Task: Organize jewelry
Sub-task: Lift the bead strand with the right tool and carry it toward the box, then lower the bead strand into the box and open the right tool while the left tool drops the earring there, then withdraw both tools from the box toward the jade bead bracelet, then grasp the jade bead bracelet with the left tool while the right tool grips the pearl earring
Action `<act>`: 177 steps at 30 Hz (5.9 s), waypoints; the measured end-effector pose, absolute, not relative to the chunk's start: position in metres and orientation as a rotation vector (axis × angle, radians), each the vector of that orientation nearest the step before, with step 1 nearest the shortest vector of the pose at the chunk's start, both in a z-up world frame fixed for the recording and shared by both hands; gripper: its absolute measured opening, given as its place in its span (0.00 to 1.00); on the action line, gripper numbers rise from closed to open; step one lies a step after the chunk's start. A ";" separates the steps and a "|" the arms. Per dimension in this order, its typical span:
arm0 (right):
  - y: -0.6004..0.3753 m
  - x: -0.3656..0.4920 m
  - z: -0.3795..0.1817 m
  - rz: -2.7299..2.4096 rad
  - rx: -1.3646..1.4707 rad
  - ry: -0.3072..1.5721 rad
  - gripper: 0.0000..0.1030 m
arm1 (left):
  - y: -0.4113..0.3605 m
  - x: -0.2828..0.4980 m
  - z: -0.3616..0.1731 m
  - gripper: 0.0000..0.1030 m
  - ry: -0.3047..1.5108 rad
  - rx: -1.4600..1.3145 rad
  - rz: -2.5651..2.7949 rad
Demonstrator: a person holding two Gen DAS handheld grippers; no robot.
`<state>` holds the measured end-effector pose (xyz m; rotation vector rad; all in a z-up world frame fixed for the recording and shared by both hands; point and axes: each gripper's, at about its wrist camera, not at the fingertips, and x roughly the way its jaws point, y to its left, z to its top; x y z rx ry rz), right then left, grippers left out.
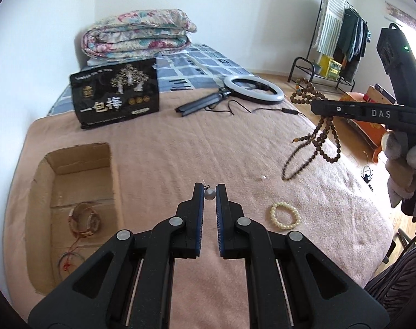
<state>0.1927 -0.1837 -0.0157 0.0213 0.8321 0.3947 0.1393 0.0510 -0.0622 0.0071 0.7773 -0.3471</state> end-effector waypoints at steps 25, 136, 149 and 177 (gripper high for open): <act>-0.050 0.191 0.007 0.623 -0.035 0.806 0.10 | 0.188 0.133 -0.058 0.07 0.743 -0.113 -0.091; -0.201 0.158 -0.078 0.303 -0.100 0.961 0.69 | 0.047 0.135 -0.064 0.48 0.797 0.040 -0.321; -0.245 0.181 -0.113 0.276 -0.030 0.958 0.69 | -0.051 0.146 -0.118 0.48 0.928 0.067 -0.458; -0.212 0.225 -0.160 0.411 -0.046 1.026 0.61 | -0.077 0.183 -0.202 0.08 1.042 0.145 -0.318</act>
